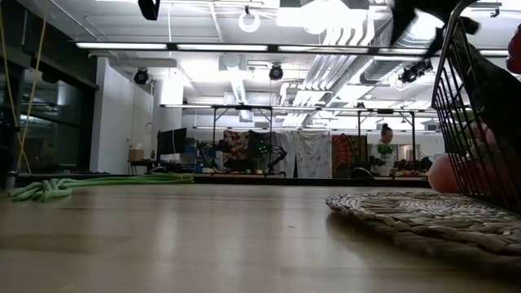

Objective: Build produce basket
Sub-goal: Put the peach into the wire basket

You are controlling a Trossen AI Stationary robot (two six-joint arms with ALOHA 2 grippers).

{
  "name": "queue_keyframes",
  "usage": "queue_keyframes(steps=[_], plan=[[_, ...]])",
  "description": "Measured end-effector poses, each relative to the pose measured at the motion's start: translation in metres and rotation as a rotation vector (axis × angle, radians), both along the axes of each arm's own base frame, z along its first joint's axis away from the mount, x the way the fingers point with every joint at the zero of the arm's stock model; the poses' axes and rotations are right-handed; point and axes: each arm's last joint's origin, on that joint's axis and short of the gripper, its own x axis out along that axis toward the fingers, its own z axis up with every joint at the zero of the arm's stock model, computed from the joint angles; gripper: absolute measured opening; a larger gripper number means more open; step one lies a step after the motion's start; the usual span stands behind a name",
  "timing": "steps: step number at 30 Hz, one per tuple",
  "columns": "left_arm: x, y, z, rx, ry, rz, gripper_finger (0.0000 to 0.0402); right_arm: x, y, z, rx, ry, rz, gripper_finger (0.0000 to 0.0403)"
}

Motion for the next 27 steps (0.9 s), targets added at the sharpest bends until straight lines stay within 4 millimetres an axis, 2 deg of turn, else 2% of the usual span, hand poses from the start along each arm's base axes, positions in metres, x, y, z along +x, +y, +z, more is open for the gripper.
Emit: queue_keyframes(steps=[3, 6, 12, 16, 20, 27], plan=[[0.0, 0.0, 0.0, 0.0, 0.001, 0.001, 0.0, -0.005, -0.013, -0.014, 0.119, 0.198, -0.1, 0.0399], [0.0, 0.0, 0.0, 0.0, 0.001, 0.002, 0.0, -0.004, -0.025, -0.039, 0.228, 0.301, -0.163, 0.0399], [0.0, 0.0, 0.0, 0.014, 0.008, 0.004, 0.0, -0.006, -0.043, -0.105, 0.378, 0.344, -0.246, 0.0399], [0.0, 0.0, 0.0, 0.024, 0.011, 0.005, 0.0, -0.012, -0.05, -0.137, 0.417, 0.325, -0.328, 0.0399], [0.0, 0.0, 0.0, 0.024, 0.011, 0.005, 0.0, -0.016, -0.053, -0.153, 0.421, 0.323, -0.372, 0.0399], [0.0, 0.0, 0.0, 0.024, 0.011, 0.011, 0.0, -0.017, -0.054, -0.165, 0.423, 0.297, -0.411, 0.0399]])
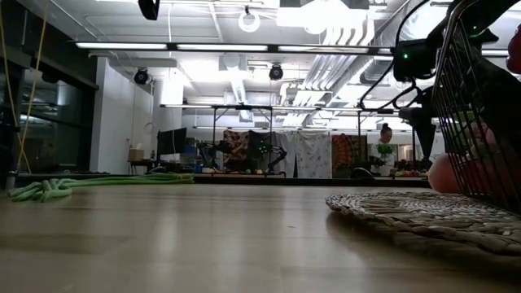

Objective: Build produce basket
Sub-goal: Put the peach into the wire basket

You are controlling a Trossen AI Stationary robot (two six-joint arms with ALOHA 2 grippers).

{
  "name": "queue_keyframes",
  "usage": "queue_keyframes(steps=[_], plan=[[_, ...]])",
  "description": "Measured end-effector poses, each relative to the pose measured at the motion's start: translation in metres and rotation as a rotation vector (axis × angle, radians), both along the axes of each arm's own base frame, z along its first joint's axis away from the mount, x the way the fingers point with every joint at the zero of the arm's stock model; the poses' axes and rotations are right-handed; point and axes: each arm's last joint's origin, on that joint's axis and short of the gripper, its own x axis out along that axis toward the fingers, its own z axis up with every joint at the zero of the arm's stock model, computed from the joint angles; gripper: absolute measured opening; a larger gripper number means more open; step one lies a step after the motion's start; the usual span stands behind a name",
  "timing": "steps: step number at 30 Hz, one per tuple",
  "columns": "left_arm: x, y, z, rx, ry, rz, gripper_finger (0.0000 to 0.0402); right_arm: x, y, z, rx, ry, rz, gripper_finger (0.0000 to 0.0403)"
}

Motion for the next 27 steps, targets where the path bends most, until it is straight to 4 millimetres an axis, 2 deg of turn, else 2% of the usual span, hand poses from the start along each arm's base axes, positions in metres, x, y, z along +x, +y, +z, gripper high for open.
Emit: queue_keyframes(steps=[17, 27], plan=[[0.0, 0.0, 0.0, 0.0, -0.002, 0.017, 0.0, -0.01, 0.008, -0.047, 0.025, -0.029, -0.059, 0.0399], [0.0, 0.0, 0.0, -0.01, -0.006, 0.017, 0.0, -0.009, 0.006, -0.049, -0.037, -0.019, -0.061, 0.0399]])
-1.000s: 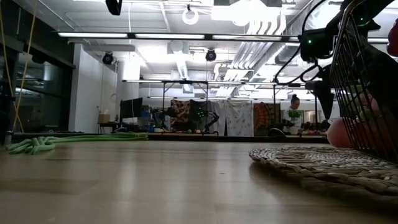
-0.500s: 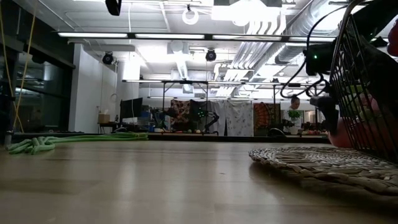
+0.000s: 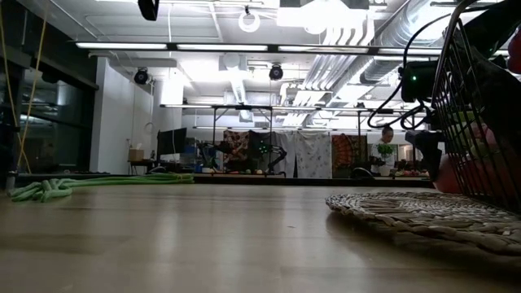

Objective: Build produce basket
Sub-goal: Put the peach into the wire basket

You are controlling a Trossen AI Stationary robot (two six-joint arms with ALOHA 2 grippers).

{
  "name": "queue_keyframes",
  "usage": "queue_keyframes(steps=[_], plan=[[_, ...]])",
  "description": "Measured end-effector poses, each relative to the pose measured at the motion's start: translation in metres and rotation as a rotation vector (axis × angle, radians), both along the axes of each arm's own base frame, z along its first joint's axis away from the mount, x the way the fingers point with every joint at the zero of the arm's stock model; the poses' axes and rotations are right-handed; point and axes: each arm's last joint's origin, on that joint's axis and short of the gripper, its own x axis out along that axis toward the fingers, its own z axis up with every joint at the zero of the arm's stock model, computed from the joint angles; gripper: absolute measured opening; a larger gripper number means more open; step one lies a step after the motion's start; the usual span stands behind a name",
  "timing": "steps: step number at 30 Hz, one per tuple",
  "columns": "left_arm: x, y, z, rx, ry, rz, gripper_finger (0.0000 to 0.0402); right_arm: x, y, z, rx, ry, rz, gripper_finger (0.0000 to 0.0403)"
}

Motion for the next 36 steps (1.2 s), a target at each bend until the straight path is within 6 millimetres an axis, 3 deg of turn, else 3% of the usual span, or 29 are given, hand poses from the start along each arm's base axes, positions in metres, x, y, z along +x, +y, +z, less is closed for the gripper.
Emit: queue_keyframes(steps=[6, 14, 17, 21, 30, 33, 36], plan=[[0.0, 0.0, 0.0, 0.0, 0.0, 0.0, 0.0, 0.0, 0.0, 0.0, -0.017, 0.005, -0.017, 0.0393], [0.0, 0.0, 0.0, 0.0, 0.0, 0.0, 0.0, 0.0, -0.001, 0.001, -0.021, -0.002, -0.005, 0.0329], [0.0, 0.0, 0.0, 0.0, 0.0, 0.0, 0.0, 0.004, -0.002, 0.012, -0.018, -0.036, 0.069, 0.0321], [0.0, 0.0, 0.0, 0.0, 0.0, 0.0, 0.0, 0.021, -0.007, 0.057, -0.169, -0.143, 0.275, 0.032], [0.0, 0.0, 0.0, -0.006, -0.003, 0.0, 0.0, 0.052, -0.001, 0.193, -0.625, -0.515, 0.837, 0.0318], [0.0, 0.0, 0.0, -0.007, -0.003, -0.001, 0.0, 0.058, 0.009, 0.217, -0.698, -0.634, 0.978, 0.0317], [0.0, 0.0, 0.0, -0.007, -0.003, -0.001, 0.0, 0.065, 0.021, 0.229, -0.747, -0.744, 1.064, 0.0317]])
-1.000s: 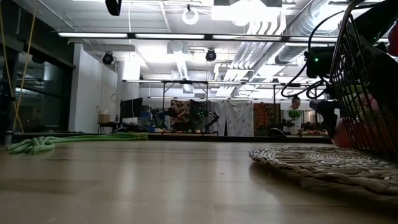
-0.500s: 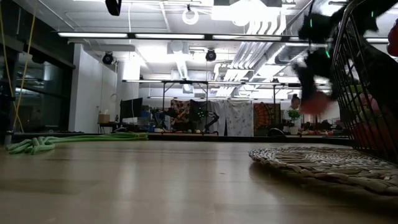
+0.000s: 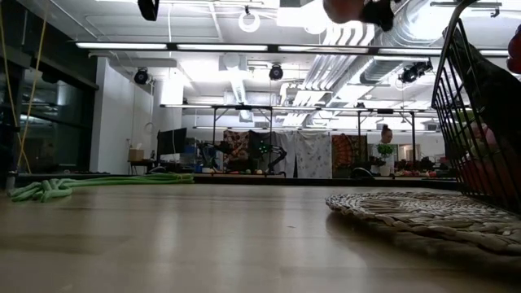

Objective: Build produce basket
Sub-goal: Put the peach into the wire basket

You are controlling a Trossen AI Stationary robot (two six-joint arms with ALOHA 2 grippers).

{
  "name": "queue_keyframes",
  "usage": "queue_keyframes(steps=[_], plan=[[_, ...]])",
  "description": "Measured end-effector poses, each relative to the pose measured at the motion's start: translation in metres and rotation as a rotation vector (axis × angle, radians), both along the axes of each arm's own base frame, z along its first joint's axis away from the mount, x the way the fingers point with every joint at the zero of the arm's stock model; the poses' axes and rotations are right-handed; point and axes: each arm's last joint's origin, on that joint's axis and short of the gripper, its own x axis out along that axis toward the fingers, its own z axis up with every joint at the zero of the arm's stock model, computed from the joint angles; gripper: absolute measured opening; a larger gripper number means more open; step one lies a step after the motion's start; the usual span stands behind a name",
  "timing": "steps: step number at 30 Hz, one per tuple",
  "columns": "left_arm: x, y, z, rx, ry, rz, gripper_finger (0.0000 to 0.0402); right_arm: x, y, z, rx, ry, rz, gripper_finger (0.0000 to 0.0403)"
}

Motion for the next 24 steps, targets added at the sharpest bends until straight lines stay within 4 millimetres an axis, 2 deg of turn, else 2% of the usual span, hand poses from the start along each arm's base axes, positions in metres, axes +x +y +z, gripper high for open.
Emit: queue_keyframes(steps=[5, 10, 20, 24], plan=[[0.0, 0.0, 0.0, 0.0, 0.0, 0.003, 0.0, 0.014, 0.023, -0.005, -0.016, -0.087, 0.132, 0.0317], [0.0, 0.0, 0.0, 0.0, 0.0, 0.003, 0.0, 0.022, 0.039, -0.012, -0.039, -0.147, 0.176, 0.0317], [0.0, 0.0, 0.0, 0.0, -0.001, 0.003, 0.0, 0.022, 0.04, -0.009, -0.042, -0.176, 0.166, 0.0316], [0.0, 0.0, 0.0, 0.0, 0.0, 0.003, 0.0, 0.022, 0.04, -0.01, 0.037, -0.181, 0.186, 0.0316]])
